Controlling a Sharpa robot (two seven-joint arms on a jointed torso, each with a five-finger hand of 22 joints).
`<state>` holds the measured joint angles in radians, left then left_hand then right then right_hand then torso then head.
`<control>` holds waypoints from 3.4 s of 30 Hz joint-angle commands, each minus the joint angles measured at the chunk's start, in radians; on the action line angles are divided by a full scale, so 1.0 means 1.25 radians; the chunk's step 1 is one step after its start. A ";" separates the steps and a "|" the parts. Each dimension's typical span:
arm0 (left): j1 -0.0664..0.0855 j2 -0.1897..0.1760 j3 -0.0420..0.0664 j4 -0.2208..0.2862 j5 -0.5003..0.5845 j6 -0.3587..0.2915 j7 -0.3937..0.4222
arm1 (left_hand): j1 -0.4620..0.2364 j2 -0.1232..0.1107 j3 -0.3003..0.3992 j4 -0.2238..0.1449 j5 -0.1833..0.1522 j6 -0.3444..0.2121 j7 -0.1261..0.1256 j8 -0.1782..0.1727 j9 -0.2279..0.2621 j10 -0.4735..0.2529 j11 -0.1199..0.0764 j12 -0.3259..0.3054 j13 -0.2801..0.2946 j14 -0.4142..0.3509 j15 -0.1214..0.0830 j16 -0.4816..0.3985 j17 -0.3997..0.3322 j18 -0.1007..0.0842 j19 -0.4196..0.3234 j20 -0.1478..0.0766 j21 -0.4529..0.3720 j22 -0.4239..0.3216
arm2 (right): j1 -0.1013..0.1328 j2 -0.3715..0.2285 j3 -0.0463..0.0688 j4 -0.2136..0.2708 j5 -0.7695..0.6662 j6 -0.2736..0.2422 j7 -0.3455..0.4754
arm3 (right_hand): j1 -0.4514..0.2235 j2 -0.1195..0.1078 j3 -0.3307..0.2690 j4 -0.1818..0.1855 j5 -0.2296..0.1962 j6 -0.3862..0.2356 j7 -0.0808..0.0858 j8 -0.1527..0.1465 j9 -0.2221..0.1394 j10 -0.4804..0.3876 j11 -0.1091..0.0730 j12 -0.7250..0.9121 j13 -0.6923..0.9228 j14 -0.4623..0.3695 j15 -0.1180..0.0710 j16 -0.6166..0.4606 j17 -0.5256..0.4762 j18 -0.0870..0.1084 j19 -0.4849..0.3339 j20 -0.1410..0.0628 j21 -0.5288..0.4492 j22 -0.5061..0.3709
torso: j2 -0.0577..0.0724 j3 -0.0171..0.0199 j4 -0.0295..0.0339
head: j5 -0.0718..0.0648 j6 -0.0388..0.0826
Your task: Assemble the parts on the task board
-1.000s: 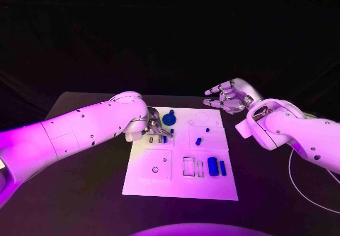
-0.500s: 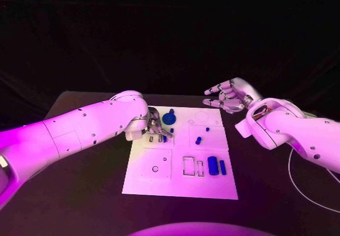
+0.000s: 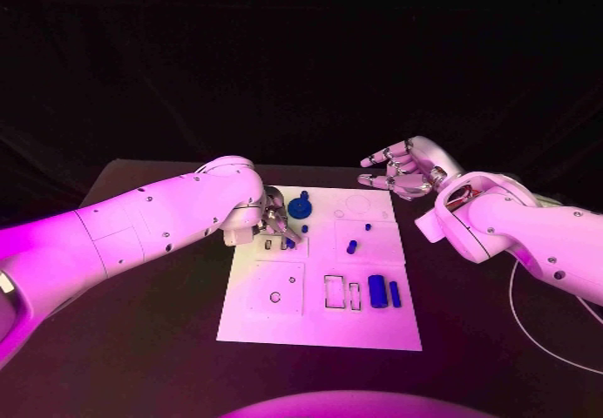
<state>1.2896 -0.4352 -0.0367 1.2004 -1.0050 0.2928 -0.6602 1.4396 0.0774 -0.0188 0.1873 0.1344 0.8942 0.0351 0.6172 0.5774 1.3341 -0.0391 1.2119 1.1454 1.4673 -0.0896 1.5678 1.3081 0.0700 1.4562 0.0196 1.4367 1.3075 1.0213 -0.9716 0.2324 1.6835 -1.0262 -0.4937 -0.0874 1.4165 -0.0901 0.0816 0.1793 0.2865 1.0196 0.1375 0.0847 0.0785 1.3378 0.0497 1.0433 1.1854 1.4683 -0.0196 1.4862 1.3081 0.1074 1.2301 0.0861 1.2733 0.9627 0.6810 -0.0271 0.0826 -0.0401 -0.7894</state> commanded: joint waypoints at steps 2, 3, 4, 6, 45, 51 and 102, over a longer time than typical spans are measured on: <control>-0.004 -0.001 -0.003 0.001 0.016 0.001 0.001 | 0.043 -0.005 0.121 -0.021 0.008 -0.001 0.006 -0.008 0.006 -0.006 0.007 -0.009 -0.001 0.083 0.002 0.002 0.210 -0.015 -0.002 0.002 0.003 0.030 | -0.001 0.002 0.000 -0.001 -0.003 0.015 -0.001 | -0.004 0.003 0.001 0.003 0.000 0.004 -0.002 0.004 0.001 -0.002 -0.003 -0.005 -0.001 0.054 -0.004 -0.003 0.083 0.011 -0.006 -0.001 -0.004 -0.001 | 0.000 0.0003 0.0001 | 0.001 -0.002; -0.004 -0.002 -0.003 0.002 0.017 -0.002 0.001 | 0.035 -0.024 0.159 -0.016 0.007 0.000 0.007 -0.010 0.010 -0.005 0.005 -0.010 -0.002 0.083 0.003 0.002 0.210 -0.015 -0.003 0.004 0.003 0.030 | -0.002 0.003 0.000 -0.002 -0.003 0.016 -0.001 | -0.004 0.003 0.001 0.003 0.000 0.004 -0.002 0.004 0.001 -0.002 -0.003 -0.005 -0.001 0.054 -0.004 -0.003 0.083 0.011 -0.006 -0.001 -0.004 -0.001 | 0.000 0.0002 -0.0004 | 0.002 -0.003; -0.004 -0.003 -0.002 0.003 0.019 -0.006 0.002 | 0.031 -0.034 0.177 -0.015 0.007 0.000 0.008 -0.010 0.011 -0.004 0.004 -0.011 -0.002 0.083 0.002 0.002 0.210 -0.016 -0.003 0.005 0.003 0.031 | -0.002 0.003 0.000 -0.002 -0.003 0.016 -0.002 | -0.004 0.003 0.001 0.003 0.000 0.004 -0.002 0.004 0.001 -0.002 -0.003 -0.005 -0.001 0.054 -0.004 -0.003 0.083 0.011 -0.006 -0.001 -0.004 -0.001 | 0.000 0.0005 -0.0002 | 0.002 -0.003; -0.004 -0.008 -0.002 0.007 0.023 -0.013 0.002 | -0.019 -0.099 0.315 0.007 0.002 0.004 0.013 -0.009 0.028 0.001 0.006 -0.012 -0.001 0.083 0.010 0.002 0.210 -0.014 -0.003 0.003 0.003 0.033 | -0.002 0.004 0.000 -0.003 -0.003 0.017 -0.002 | -0.004 0.003 0.001 0.003 0.000 0.004 -0.002 0.004 0.001 -0.002 -0.003 -0.005 -0.001 0.054 -0.004 -0.003 0.083 0.011 -0.006 -0.001 -0.004 -0.001 | 0.000 0.0006 0.0001 | 0.002 -0.003; -0.032 -0.068 -0.002 0.085 -0.113 -0.105 0.016 | -0.105 -0.171 0.513 -0.048 -0.003 0.007 0.005 0.007 0.075 0.014 0.008 -0.005 0.008 0.083 0.004 0.002 0.210 -0.018 0.004 0.006 0.009 0.051 | -0.015 0.007 -0.001 -0.011 -0.003 0.027 0.004 | -0.008 0.003 0.000 0.005 0.000 0.003 -0.001 0.004 0.001 -0.003 -0.002 -0.007 -0.003 0.054 -0.004 -0.004 0.081 0.011 -0.007 -0.001 -0.006 -0.004 | 0.001 0.0004 0.0007 | 0.011 -0.009; -0.032 -0.069 -0.002 0.087 -0.109 -0.064 0.013 | -0.107 -0.172 0.514 -0.048 -0.003 0.007 0.005 0.007 0.075 0.013 0.008 -0.006 0.007 0.083 0.004 0.002 0.210 -0.017 0.004 0.006 0.008 0.049 | -0.016 0.008 -0.001 -0.012 -0.003 0.029 0.004 | -0.008 0.003 0.000 0.005 0.000 0.003 -0.001 0.004 0.001 -0.003 -0.002 -0.007 -0.003 0.054 -0.004 -0.004 0.081 0.011 -0.007 -0.001 -0.006 -0.004 | 0.001 0.0005 0.0003 | 0.012 -0.011; -0.033 -0.016 -0.009 0.019 -0.082 0.009 -0.002 | -0.229 -0.153 0.468 -0.021 -0.010 0.048 -0.013 0.030 0.113 0.036 -0.006 0.016 0.028 0.083 -0.006 0.002 0.210 -0.023 0.018 -0.002 0.022 0.077 | -0.016 0.010 -0.001 -0.014 0.016 0.033 0.001 | -0.016 0.007 -0.001 0.012 0.000 0.002 -0.001 0.003 0.002 -0.005 -0.002 -0.012 -0.008 0.053 -0.004 -0.007 0.078 0.013 -0.010 -0.001 -0.011 -0.011 | 0.001 0.0019 -0.0007 | 0.016 -0.018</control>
<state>1.2636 -0.4615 -0.0378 1.2275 -1.1137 0.2721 -0.6502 1.1514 -0.1227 0.5671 0.1637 0.1257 0.9352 0.0385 0.6501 0.7184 1.3742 -0.0464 1.2279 1.1789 1.4677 -0.0894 1.5678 1.3080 0.0548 1.4634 0.0197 1.4600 1.3077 1.0016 -0.9606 0.2310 1.6645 -1.0035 -0.4652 -0.0894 1.4068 -0.0804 0.0789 0.1878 0.2865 1.0196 0.1375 0.0847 0.0793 1.3384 0.0503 1.0354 1.1762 1.4683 -0.0196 1.4816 1.3079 0.1074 1.2230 0.0862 1.2663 0.9504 0.6826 -0.0246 0.0822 -0.0197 -0.8116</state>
